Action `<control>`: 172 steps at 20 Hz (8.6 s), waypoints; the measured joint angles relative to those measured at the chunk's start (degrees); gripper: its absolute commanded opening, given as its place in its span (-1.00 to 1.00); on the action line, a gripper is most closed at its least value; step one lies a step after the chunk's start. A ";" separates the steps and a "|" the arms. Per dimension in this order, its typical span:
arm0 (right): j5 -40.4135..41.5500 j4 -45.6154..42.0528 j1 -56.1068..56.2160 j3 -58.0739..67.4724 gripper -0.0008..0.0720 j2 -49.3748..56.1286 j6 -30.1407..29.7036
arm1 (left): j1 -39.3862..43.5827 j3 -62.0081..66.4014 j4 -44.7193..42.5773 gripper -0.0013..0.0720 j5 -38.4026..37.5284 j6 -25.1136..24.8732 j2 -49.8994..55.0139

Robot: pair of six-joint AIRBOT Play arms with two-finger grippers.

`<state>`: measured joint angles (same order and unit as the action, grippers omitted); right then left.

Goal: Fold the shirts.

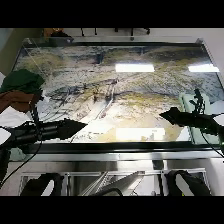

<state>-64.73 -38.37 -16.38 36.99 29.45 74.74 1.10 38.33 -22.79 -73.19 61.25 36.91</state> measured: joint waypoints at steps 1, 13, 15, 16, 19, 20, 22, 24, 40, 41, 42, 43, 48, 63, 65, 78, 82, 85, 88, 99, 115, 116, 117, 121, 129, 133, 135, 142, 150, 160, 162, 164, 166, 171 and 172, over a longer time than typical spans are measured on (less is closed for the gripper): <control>0.02 0.00 0.00 0.00 -0.92 0.00 0.02 | 0.00 0.00 0.00 -0.92 0.07 -0.02 -0.07; 0.02 0.02 0.00 -0.02 -0.92 0.00 0.02 | -9.27 14.36 -15.15 0.24 5.84 2.05 7.87; 0.02 0.02 0.00 -0.02 -0.92 0.00 0.02 | -14.34 22.34 -21.92 0.96 9.46 2.80 14.21; 0.02 0.02 0.00 -0.02 -0.92 0.00 0.02 | -16.50 26.10 -24.92 0.95 11.67 2.82 17.68; 0.02 0.02 0.00 -0.02 -0.92 0.00 0.02 | -21.66 38.21 -35.43 0.96 19.26 2.49 30.91; 0.02 0.02 0.00 -0.02 -0.92 0.00 0.02 | -22.69 41.99 -39.08 0.96 21.24 2.14 35.74; 0.02 0.02 0.00 -0.02 -0.92 0.00 0.02 | -24.02 49.46 -46.62 0.95 24.15 1.73 46.07; 0.02 0.02 0.00 -0.02 -0.92 0.00 0.02 | -24.63 56.33 -53.68 0.95 26.05 1.64 56.65; 0.02 0.02 0.00 -0.02 -0.92 0.00 0.02 | -22.51 76.56 -64.70 -0.92 46.86 0.42 92.98; 0.02 0.00 0.00 -0.02 -0.92 0.00 0.02 | -22.47 77.05 -64.67 -0.93 46.38 0.39 93.18; 0.02 0.00 0.00 -0.02 -0.92 0.00 0.02 | -22.40 77.96 -64.67 -0.93 44.74 0.20 93.29; 0.02 0.00 0.00 -0.02 -0.92 0.00 0.02 | -22.25 78.90 -64.67 -0.93 42.45 0.20 93.18; 0.00 0.00 0.00 -0.02 -0.92 0.00 0.02 | -18.53 79.03 -64.15 -0.93 36.85 1.75 83.91; 0.02 0.00 0.00 -0.02 -0.92 0.00 0.04 | 14.25 60.52 -42.64 -0.23 2.03 12.98 53.27; 0.02 0.00 0.00 -0.02 -0.92 0.00 0.04 | 19.85 55.06 -42.29 0.95 2.25 14.32 52.72; 0.02 0.00 0.00 -0.02 -0.92 0.00 0.04 | 21.11 37.99 -48.48 0.95 -6.99 26.25 41.75; 1.77 0.85 0.00 -0.02 -0.92 0.00 0.04 | 18.78 19.39 -47.65 0.95 1.81 26.64 33.97; 3.63 1.88 0.00 -0.02 -0.92 0.00 0.04 | 16.06 8.17 -42.80 0.95 10.43 24.92 30.23; 4.76 4.44 0.00 -0.02 -0.92 0.04 0.04 | 13.79 0.63 -36.61 0.95 18.29 20.85 29.44; 5.73 7.63 1.51 -0.02 -0.30 2.51 -1.40 | 12.24 4.44 -19.63 -0.92 25.79 3.08 44.68; 31.06 26.29 36.92 20.26 -0.01 41.38 -25.64 | 7.54 8.55 -20.65 -0.92 14.80 -0.96 47.23; 31.95 26.56 37.20 21.81 -0.36 42.29 -26.03 | 7.56 8.55 -20.65 -0.92 14.64 -1.20 47.23; 32.68 26.88 37.35 22.97 -0.57 43.06 -26.40 | 7.56 8.55 -20.68 -0.92 14.60 -1.40 47.23; 34.64 27.32 37.35 24.94 -0.93 45.79 -26.75 | 7.54 8.55 -20.70 -0.92 14.43 -1.77 47.23; 29.88 24.90 34.62 25.66 0.92 43.01 -27.04 | 7.30 8.55 -21.16 -0.92 14.19 -1.84 47.23; 28.02 23.85 33.88 25.68 0.92 39.67 -27.02 | 7.23 8.55 -21.22 -0.92 14.08 -1.88 47.23; 28.17 24.26 34.25 25.70 0.92 40.06 -26.97 | 7.23 8.55 -21.22 -0.92 14.05 -1.86 47.23; 32.83 25.38 38.60 28.92 -0.81 48.48 -26.84 | 7.23 8.55 -21.27 -0.92 13.97 -1.88 47.23; 26.71 23.56 36.11 31.76 -0.92 42.32 -26.56 | 2.12 10.36 -21.27 -0.93 14.69 -1.77 41.03; 5.97 23.30 23.21 39.80 -0.92 20.11 -23.54 | -8.63 37.44 -20.24 -0.93 10.47 5.01 14.12; 3.96 23.32 22.77 41.07 -0.92 18.23 -23.30 | -8.92 40.70 -20.48 -0.93 9.86 6.38 10.93; 1.60 22.75 22.67 41.64 -0.92 17.86 -22.64 | -9.01 42.03 -21.00 -0.93 7.72 7.82 9.27; -0.35 21.77 22.97 41.83 -0.92 18.73 -22.36 | -8.37 40.96 -21.38 -0.93 6.01 8.90 8.44; -5.11 15.04 25.00 40.48 -0.92 24.20 -20.04 | -2.99 27.74 -21.73 -0.93 4.55 10.36 9.44; -5.73 13.51 25.40 39.34 -0.92 25.31 -19.65 | -1.29 24.06 -21.70 -0.93 4.79 10.40 10.47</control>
<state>-70.46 -24.86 9.02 76.34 54.76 55.09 -0.19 62.39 -44.49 -68.40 71.66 47.37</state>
